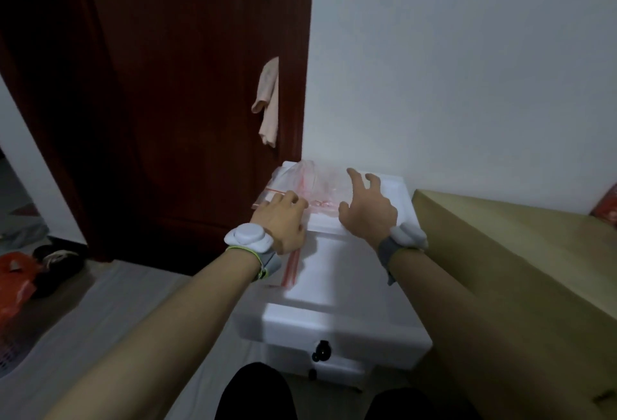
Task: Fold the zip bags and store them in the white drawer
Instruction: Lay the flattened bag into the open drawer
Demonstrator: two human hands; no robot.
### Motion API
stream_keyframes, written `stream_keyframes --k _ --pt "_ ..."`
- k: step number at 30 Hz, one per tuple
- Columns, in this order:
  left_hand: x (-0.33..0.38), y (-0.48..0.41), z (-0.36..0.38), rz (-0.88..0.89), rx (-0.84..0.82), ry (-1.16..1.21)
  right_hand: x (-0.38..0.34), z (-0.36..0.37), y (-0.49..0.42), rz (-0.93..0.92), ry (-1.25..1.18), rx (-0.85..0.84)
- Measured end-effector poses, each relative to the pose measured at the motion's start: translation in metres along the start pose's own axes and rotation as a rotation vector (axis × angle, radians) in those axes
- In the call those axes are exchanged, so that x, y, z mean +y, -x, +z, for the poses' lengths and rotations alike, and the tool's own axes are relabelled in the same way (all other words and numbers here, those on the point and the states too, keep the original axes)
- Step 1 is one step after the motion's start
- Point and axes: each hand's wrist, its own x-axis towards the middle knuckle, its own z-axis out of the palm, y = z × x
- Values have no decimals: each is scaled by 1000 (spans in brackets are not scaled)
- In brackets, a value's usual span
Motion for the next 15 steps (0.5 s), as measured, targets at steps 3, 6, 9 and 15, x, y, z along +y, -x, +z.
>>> stream_keyframes --k 3,6,9,15 --pt "8 0 8 -1 -50 -28 10 2 -7 -11 29 -118" --pt "10 2 16 -45 -54 -25 18 2 -9 5 -2 -58" --pt "18 -1 19 -90 -49 -60 37 -4 -7 6 -72 63" --pt "66 -10 23 -159 75 -57 111 -38 21 18 -274 243"
